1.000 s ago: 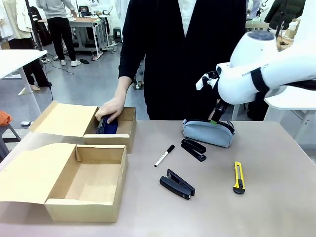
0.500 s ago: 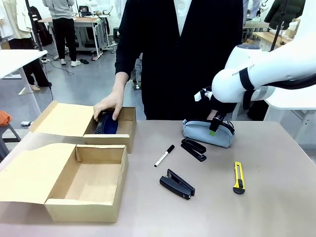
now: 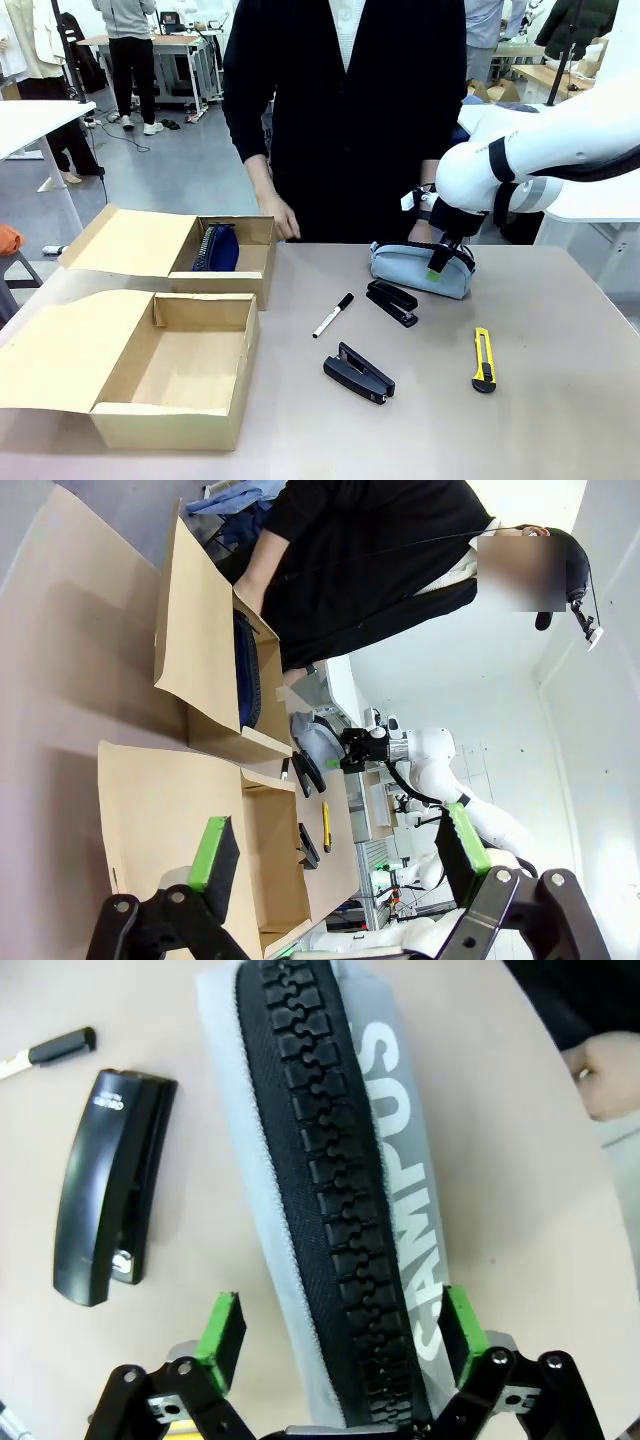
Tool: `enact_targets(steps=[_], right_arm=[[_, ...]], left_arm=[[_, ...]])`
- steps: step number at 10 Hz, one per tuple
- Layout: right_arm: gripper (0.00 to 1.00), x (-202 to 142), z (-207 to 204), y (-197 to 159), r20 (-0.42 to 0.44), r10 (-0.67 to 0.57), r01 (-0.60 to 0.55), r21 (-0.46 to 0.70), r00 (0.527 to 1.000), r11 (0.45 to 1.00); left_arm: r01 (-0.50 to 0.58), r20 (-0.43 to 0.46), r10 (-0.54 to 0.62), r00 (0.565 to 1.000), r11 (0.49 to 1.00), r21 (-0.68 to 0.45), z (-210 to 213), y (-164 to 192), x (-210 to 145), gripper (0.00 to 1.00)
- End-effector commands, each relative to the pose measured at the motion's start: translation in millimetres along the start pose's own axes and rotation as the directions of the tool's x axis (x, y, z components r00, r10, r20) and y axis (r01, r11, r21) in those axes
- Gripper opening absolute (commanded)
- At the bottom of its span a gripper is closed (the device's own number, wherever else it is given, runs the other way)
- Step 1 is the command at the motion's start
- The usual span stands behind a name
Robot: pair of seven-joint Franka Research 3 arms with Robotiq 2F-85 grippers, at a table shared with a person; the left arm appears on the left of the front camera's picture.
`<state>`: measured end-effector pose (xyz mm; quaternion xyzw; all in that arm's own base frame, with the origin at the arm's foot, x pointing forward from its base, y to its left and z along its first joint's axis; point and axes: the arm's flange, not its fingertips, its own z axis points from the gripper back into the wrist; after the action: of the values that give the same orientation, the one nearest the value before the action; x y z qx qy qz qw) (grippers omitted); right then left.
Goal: Place items inside the box.
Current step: Pick up a Pencil pouch or Stapler and place it inside the Mailer Box closest to the robot.
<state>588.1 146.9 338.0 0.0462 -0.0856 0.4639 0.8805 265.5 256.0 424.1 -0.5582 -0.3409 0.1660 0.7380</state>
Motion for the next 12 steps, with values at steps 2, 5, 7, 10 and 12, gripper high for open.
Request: enact_targets(steps=[2,5,7,10,12], right_arm=[[0.00,-8,6,5,0.025,0.020,-0.021,0.039,0.999,0.999],[0.00,-15,12,7,0.010,0.026,-0.027,0.045,1.000,0.999],[0.00,-17,12,10,0.004,0.033,-0.033,0.052,0.999,0.998],[0.00,-24,24,17,0.001,-0.003,0.003,0.038,1.000,0.999],[0.00,-59,79,35,0.054,-0.186,0.186,0.012,0.981,0.982]], left_arm=[[0.021,0.012,-0.020,1.000,1.000,-0.020,0,-1,0,1.00],[0.021,0.012,-0.020,1.000,1.000,-0.020,0,-1,0,1.00],[0.021,0.012,-0.020,1.000,1.000,-0.020,0,-1,0,1.00],[0.021,0.012,-0.020,1.000,1.000,-0.020,0,-1,0,1.00],[0.021,0.012,-0.020,1.000,1.000,-0.020,0,-1,0,1.00]])
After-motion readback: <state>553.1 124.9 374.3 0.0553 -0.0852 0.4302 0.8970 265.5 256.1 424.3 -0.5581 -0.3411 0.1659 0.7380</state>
